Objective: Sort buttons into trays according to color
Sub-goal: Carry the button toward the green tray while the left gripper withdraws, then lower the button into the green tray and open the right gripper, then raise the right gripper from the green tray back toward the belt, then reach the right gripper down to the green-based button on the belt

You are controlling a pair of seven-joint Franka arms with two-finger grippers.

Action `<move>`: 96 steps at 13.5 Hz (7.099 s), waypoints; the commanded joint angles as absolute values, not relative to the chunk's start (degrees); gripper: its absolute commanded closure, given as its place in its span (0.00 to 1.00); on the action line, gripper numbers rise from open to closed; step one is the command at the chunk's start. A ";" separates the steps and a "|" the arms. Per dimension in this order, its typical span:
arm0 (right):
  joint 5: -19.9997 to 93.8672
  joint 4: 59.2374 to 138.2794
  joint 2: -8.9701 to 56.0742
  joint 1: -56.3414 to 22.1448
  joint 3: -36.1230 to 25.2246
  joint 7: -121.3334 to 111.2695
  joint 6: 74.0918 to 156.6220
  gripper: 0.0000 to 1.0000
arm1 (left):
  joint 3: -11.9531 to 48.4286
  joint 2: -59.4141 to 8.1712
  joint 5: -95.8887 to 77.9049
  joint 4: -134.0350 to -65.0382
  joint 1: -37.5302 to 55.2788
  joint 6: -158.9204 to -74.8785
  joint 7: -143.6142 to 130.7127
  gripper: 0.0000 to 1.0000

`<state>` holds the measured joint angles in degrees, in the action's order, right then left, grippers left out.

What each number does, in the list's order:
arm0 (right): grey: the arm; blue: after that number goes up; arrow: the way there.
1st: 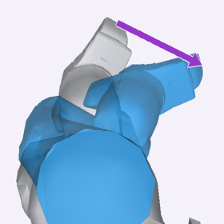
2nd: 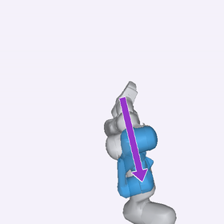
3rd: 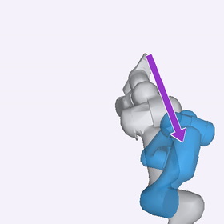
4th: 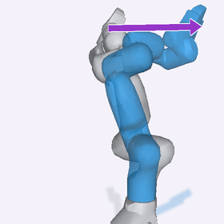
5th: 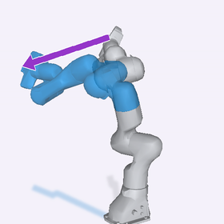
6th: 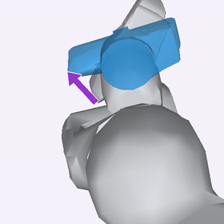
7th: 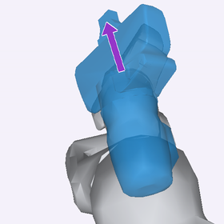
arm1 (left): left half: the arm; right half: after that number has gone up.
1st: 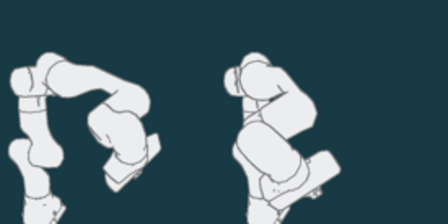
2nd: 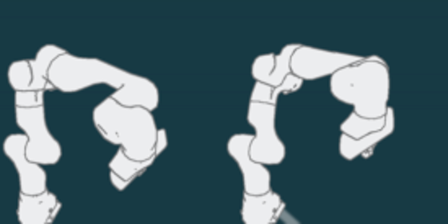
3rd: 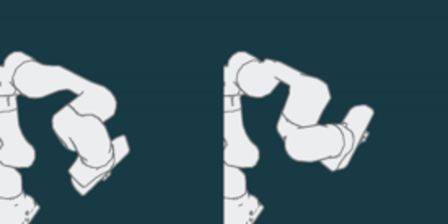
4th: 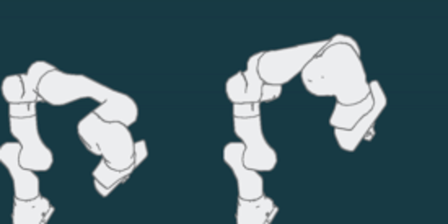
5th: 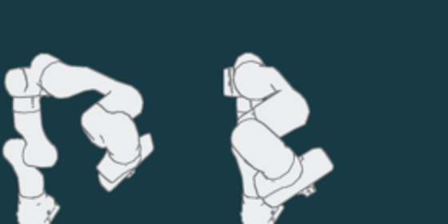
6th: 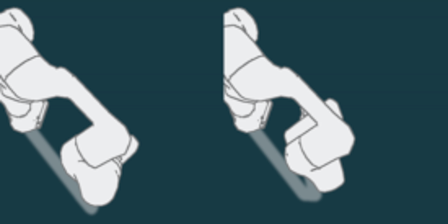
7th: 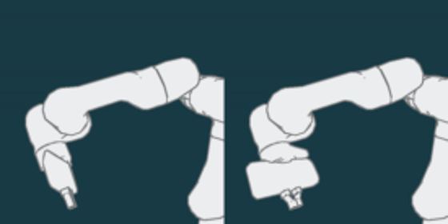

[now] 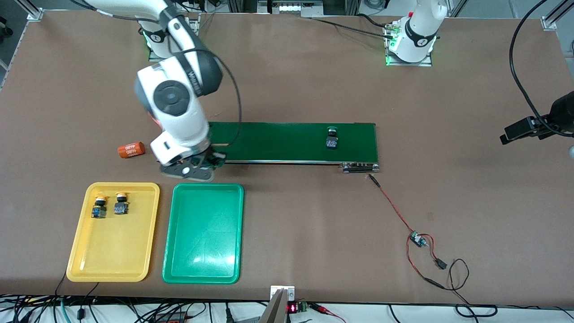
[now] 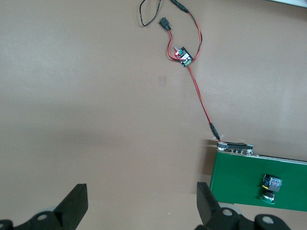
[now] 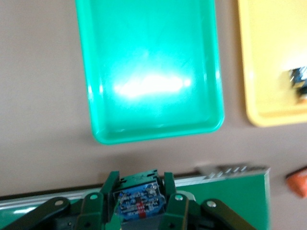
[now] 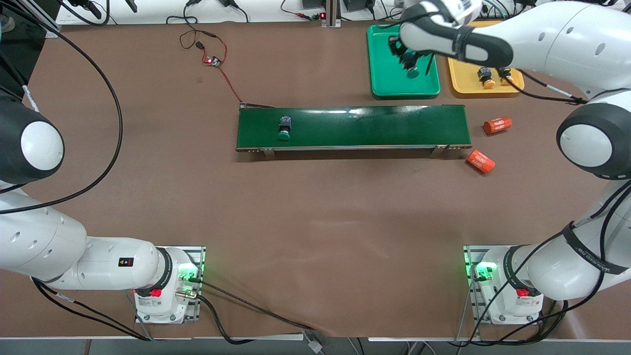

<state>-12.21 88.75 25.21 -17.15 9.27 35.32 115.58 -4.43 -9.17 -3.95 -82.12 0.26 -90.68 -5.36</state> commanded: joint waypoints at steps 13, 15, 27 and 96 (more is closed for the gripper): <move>-10.63 78.05 45.34 -8.70 9.23 2.20 150.35 0.91 | -3.52 -1.51 -0.62 -88.13 1.23 -89.03 -0.18 0.00; -10.81 78.05 47.45 -8.79 9.23 2.20 154.49 0.91 | -3.34 -0.09 -0.62 -89.73 1.67 -90.09 -0.26 0.00; -10.63 81.38 50.28 -8.97 9.23 1.67 161.46 0.17 | -3.43 -0.26 -1.23 -89.03 1.32 -88.68 -0.44 0.00; -4.31 124.10 12.83 -11.43 23.99 41.22 135.70 0.00 | -4.13 -1.67 -0.70 -88.59 0.62 -91.31 -0.26 0.00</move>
<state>-4.85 123.83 12.81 -11.52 23.31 40.53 134.97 -4.29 -1.84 -1.80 -88.53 0.85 -90.49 -1.53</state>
